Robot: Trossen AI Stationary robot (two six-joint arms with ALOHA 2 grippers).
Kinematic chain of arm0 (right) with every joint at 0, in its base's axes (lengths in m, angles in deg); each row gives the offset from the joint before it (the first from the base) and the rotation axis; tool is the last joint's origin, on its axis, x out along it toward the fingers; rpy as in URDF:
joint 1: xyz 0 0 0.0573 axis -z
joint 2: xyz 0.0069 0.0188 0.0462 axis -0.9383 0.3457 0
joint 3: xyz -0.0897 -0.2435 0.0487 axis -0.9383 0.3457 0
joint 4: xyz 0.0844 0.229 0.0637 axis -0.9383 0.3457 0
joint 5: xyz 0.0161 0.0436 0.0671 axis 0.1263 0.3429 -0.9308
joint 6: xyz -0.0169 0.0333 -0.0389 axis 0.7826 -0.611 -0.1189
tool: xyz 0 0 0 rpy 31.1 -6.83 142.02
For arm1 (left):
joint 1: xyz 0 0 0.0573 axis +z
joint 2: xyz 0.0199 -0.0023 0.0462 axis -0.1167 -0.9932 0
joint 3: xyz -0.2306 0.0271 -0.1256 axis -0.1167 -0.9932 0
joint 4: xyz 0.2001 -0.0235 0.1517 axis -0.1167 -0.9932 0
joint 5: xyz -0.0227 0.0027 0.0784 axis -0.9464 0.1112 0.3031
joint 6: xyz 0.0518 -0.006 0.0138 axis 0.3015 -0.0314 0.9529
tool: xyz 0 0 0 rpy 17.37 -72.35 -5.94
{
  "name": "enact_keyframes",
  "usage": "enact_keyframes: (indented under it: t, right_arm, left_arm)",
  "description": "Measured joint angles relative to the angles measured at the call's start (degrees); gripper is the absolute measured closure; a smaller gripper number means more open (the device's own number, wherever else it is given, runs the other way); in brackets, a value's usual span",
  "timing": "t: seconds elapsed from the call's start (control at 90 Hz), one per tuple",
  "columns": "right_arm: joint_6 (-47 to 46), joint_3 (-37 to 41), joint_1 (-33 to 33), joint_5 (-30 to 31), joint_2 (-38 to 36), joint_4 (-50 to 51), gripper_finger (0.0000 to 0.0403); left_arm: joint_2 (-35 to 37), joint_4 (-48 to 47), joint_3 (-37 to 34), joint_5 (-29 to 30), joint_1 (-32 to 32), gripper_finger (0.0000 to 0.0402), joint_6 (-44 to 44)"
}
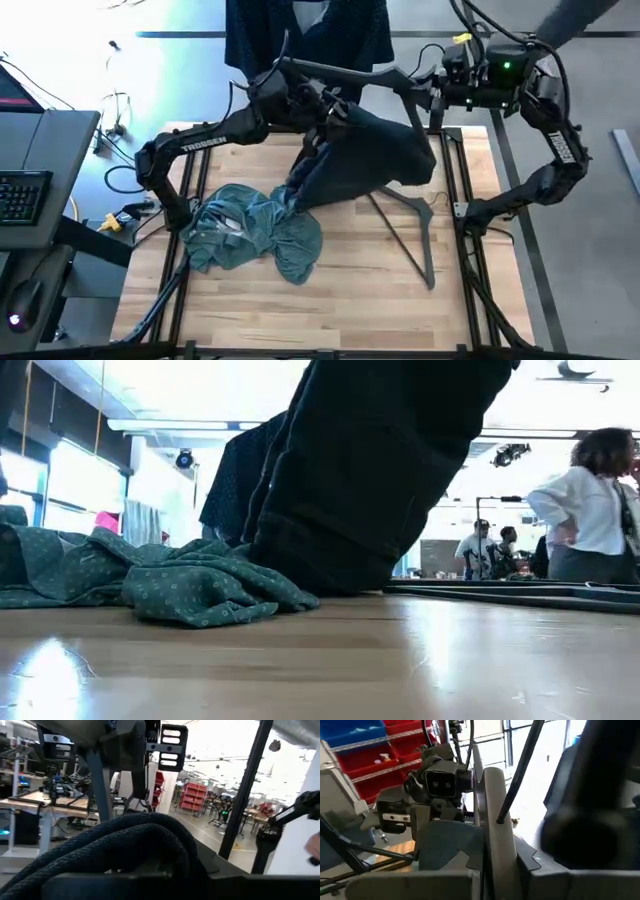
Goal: Hang clothes
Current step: Remove the hanger from the blue pants
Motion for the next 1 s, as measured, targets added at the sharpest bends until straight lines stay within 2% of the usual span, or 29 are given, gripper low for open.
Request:
enact_keyframes:
  t: [0.133, 0.356, 0.556, 0.744, 1.0]
  right_arm:
    - [-1.2, 0.1, -0.2, -1.9, 0.3, -3.4, 0.038]
    - [-1.6, 0.3, -0.7, -4.2, 0.4, -1.9, 0.0381]
    - [-1.2, 0.2, -0.8, -5.6, 0.3, 2.4, 0.0381]
    - [-3.9, 0.2, -1.0, -1.5, 0.7, 4.4, 0.0381]
    - [-2.8, 0.0, -2.9, 0.2, 3.2, 5.3, 0.0381]
  left_arm:
    - [4.4, -4.9, 0.1, -0.1, 0.2, 0.0401, -0.9]
    - [3.6, -13.6, 0.4, 1.6, 0.6, 0.0401, -1.4]
    - [4.1, -23.4, 0.5, -1.8, 1.6, 0.0401, 8.4]
    - [3.9, -30.9, 0.5, -2.3, 1.7, 0.0401, 17.4]
    - [3.7, -35.2, 0.1, 0.1, 1.9, 0.0401, 17.1]
